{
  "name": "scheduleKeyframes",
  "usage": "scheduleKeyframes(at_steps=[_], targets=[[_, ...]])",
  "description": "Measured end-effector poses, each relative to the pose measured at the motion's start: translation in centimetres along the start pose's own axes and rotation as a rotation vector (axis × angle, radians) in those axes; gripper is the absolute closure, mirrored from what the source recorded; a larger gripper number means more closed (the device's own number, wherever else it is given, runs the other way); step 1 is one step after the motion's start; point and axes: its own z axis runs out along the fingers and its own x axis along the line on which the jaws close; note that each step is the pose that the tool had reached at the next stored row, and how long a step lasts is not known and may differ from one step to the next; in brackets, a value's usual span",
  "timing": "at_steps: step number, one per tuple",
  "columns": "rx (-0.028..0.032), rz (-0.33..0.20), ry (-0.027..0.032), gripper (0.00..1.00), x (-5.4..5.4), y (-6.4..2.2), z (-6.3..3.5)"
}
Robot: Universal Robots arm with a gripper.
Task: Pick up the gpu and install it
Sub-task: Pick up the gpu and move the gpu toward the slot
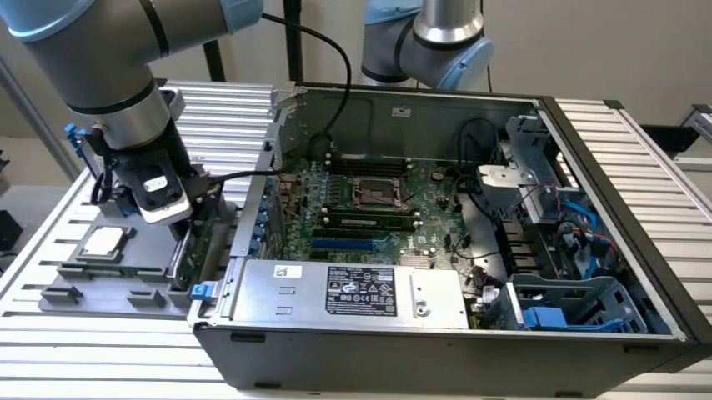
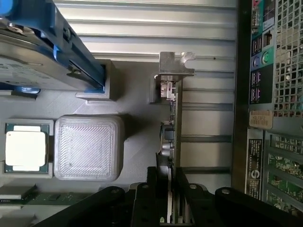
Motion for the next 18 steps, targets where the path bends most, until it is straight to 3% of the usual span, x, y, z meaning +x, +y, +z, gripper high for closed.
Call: scheduleKeyframes(at_steps=[6,18], targets=[[-0.0005,0.0,-0.0003,1.0,0.0,0.01,-0.17],[-0.0002,0.0,0.0,1.0,-0.3,0.26,-5.46]])
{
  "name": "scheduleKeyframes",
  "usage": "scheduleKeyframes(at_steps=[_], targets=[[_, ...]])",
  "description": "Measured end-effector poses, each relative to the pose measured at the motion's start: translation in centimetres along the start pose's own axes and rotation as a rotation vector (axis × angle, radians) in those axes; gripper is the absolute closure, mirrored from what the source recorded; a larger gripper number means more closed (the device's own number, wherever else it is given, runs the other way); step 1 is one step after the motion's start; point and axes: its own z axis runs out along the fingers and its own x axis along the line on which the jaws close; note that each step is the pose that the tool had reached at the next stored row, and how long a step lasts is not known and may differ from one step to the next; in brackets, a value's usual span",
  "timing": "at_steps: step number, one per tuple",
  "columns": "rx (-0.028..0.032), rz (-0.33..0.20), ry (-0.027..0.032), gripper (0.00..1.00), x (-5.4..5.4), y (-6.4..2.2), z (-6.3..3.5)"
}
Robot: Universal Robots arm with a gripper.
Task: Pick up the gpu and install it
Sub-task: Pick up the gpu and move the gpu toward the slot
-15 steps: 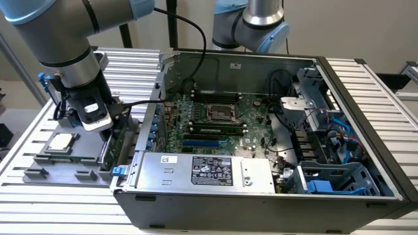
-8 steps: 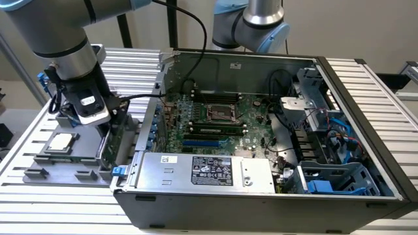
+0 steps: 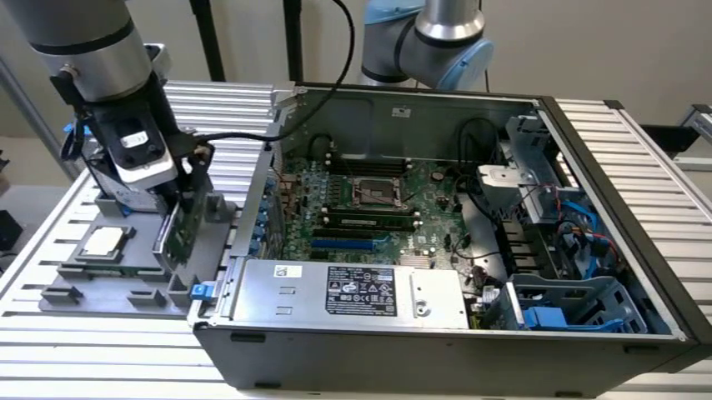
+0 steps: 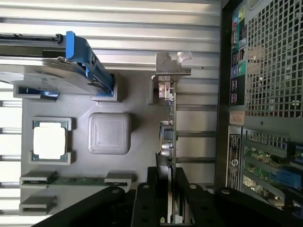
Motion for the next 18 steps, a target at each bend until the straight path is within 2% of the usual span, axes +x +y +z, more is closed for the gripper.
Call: scheduleKeyframes(at_steps=[11,15,18], targets=[[-0.0001,0.0,0.0,1.0,-0.5,0.06,-5.0],[0.0001,0.0,0.0012,1.0,-1.3,-0.16,-6.8],[0.0,0.0,0.0037,1.0,-2.4,-0.47,-8.13]])
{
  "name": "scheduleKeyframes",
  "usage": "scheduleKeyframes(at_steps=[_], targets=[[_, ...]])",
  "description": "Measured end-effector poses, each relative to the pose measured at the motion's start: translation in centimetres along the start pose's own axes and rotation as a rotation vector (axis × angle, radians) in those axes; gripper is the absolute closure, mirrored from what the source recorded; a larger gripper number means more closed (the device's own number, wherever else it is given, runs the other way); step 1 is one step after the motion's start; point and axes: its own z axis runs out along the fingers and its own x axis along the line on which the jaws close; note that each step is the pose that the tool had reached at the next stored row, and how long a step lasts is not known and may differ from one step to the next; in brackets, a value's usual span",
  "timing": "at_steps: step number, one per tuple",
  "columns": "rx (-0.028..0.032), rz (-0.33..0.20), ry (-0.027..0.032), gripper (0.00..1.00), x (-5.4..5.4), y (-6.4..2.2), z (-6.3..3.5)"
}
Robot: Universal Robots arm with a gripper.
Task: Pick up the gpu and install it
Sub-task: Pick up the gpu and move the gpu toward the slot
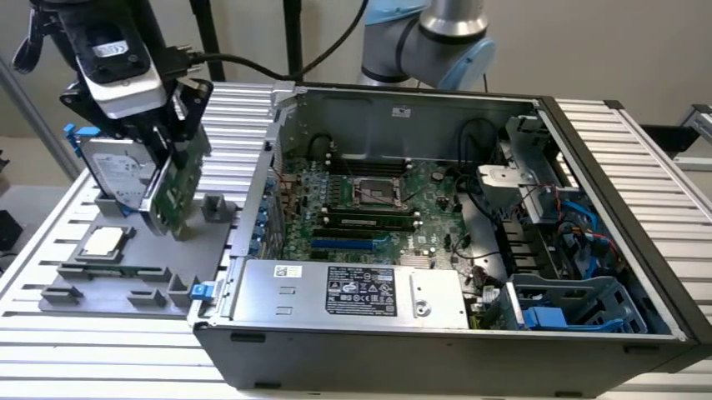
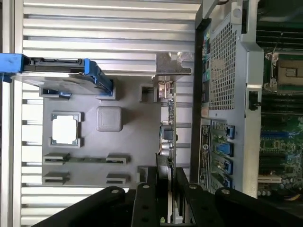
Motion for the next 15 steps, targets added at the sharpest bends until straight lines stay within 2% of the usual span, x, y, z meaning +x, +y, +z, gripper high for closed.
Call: scheduleKeyframes(at_steps=[11,15], targets=[[-0.0001,0.001,0.0135,1.0,-5.2,-1.24,-4.87],[0.0,0.001,0.0183,1.0,-7.0,-1.4,-6.5]])
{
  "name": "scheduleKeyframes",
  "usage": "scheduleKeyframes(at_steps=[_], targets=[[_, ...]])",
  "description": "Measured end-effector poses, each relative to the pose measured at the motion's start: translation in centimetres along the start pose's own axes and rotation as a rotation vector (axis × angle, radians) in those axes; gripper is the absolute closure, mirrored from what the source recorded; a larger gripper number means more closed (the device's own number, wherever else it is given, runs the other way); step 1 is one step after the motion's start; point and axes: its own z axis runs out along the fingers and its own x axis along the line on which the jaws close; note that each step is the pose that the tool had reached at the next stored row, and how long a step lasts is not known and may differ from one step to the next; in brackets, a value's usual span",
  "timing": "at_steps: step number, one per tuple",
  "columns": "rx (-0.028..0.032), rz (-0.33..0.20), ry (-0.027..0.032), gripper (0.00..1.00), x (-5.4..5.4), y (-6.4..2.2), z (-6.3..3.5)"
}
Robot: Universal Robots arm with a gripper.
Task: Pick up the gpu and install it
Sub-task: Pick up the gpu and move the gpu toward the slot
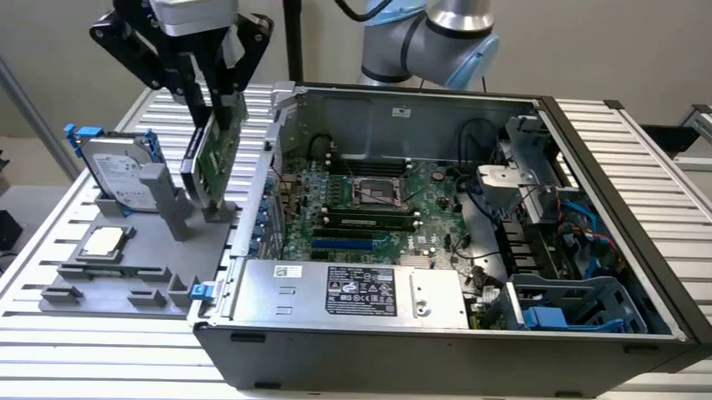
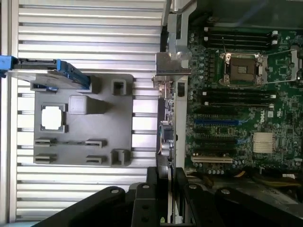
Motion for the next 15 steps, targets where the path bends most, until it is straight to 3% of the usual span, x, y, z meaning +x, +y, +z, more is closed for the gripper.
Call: scheduleKeyframes(at_steps=[5,15], targets=[[-0.0002,0.0,0.0029,1.0,-2.3,-0.01,-0.5],[0.0013,0.0,0.0031,1.0,-6.8,-0.07,0.11]])
